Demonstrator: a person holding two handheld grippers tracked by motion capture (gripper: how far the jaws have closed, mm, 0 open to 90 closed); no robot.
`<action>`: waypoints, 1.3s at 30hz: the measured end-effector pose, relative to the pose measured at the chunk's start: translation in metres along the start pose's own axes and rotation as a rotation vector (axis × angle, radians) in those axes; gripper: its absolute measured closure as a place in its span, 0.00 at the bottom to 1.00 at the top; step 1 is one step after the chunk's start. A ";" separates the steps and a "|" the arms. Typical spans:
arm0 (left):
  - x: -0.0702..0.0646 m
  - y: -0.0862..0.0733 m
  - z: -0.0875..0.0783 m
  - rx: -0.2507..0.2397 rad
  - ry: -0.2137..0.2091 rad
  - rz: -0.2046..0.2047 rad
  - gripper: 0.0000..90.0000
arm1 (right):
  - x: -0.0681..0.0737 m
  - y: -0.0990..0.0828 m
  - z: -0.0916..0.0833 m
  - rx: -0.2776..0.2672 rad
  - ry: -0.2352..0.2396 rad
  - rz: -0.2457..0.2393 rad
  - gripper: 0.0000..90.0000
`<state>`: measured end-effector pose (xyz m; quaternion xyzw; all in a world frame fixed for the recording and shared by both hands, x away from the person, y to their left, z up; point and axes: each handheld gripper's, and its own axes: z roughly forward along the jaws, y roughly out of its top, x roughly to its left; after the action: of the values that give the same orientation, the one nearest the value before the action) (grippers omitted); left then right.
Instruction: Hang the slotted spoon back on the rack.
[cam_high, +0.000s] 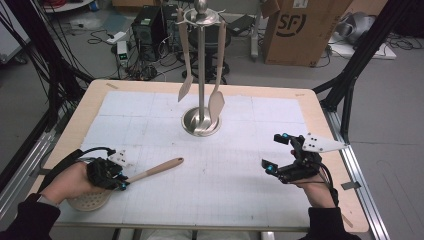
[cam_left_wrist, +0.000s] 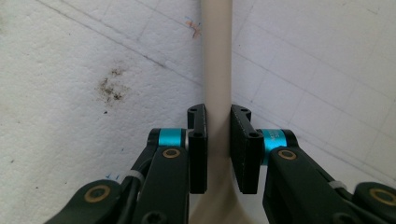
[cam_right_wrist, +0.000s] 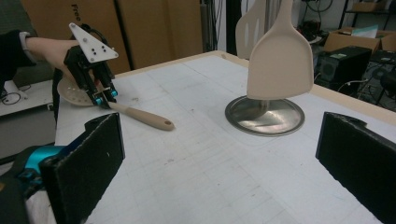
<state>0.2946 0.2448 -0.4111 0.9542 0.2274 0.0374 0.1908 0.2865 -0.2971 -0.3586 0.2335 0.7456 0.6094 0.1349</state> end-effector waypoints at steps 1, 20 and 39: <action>0.000 0.000 0.000 0.001 0.002 0.004 0.87 | 0.000 0.000 0.000 0.001 -0.001 -0.002 0.00; -0.010 -0.003 -0.025 -0.131 0.025 -0.016 0.87 | 0.001 0.001 0.000 0.001 0.000 -0.004 0.00; -0.009 -0.004 -0.042 -0.360 0.026 -0.097 0.87 | 0.001 0.001 -0.001 -0.006 -0.006 -0.002 0.00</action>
<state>0.2779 0.2583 -0.3741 0.8919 0.2653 0.0806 0.3571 0.2856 -0.2975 -0.3572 0.2340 0.7436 0.6109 0.1383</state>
